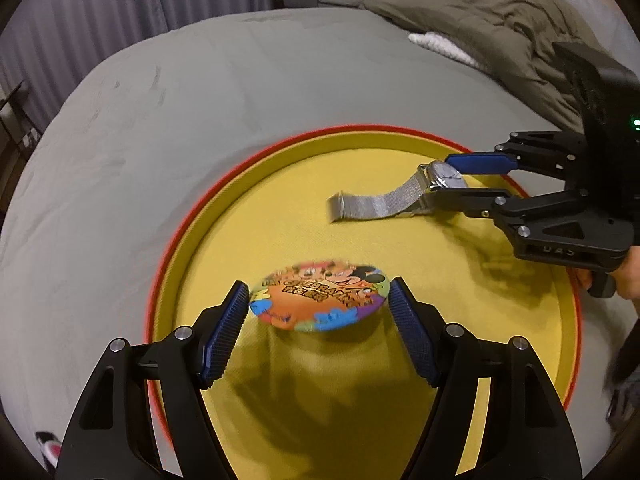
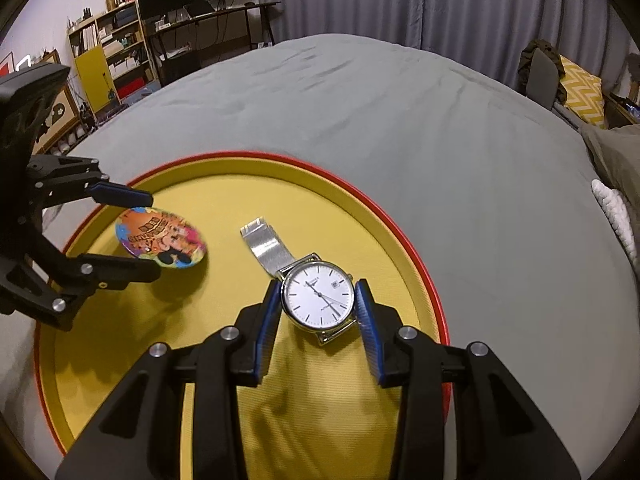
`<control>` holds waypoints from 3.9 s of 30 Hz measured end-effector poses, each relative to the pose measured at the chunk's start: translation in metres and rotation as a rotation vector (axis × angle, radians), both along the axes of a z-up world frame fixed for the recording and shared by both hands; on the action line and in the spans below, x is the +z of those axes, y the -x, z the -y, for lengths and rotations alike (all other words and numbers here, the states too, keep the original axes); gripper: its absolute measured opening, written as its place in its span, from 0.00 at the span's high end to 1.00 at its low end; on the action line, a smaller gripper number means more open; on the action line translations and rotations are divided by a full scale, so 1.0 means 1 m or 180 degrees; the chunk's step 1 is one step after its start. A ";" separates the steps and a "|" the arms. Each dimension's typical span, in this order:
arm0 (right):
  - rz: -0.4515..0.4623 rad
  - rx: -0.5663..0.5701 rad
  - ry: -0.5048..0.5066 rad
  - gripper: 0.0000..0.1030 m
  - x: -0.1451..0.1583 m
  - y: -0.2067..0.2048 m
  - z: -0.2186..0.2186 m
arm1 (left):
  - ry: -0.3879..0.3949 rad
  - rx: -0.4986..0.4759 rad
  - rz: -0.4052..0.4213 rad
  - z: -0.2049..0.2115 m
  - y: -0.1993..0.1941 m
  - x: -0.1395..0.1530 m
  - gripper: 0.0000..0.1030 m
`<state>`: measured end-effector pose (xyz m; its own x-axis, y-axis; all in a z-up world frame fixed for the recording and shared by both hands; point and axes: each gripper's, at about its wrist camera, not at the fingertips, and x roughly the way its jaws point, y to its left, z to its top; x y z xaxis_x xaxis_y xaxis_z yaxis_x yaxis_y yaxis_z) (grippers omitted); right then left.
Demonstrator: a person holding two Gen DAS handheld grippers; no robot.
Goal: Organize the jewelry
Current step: 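Close the right tool on the silver mesh watch while the left tool closes on the Mickey badge, then lift the silver mesh watch with the right tool while the left tool lifts the badge, then carry the badge and silver watch out of the tray over the bedspread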
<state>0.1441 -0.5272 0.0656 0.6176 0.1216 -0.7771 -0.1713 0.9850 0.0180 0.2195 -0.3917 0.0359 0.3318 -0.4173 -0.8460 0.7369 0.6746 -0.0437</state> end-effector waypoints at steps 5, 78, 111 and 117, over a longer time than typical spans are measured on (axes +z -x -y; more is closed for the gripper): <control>0.0067 -0.0021 -0.0025 0.66 0.013 0.009 -0.007 | 0.0065 0.0080 0.0016 -0.021 0.010 0.016 0.72; 0.0422 -0.0399 0.0014 0.66 0.010 0.040 -0.030 | -0.0144 -0.0419 0.0162 0.041 0.046 -0.017 1.00; 0.0830 -0.0003 0.0186 0.98 0.117 0.036 -0.097 | 0.0214 0.0357 0.0622 -0.133 0.064 0.106 1.00; 0.0637 0.0082 0.0199 0.98 0.112 0.034 -0.113 | 0.0251 0.0401 0.0659 -0.150 0.074 0.121 1.00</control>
<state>0.1106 -0.4140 0.1778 0.7577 0.0948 -0.6457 -0.1904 0.9784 -0.0799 0.1452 -0.2416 0.1572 0.5482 -0.4238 -0.7210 0.6461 0.7620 0.0432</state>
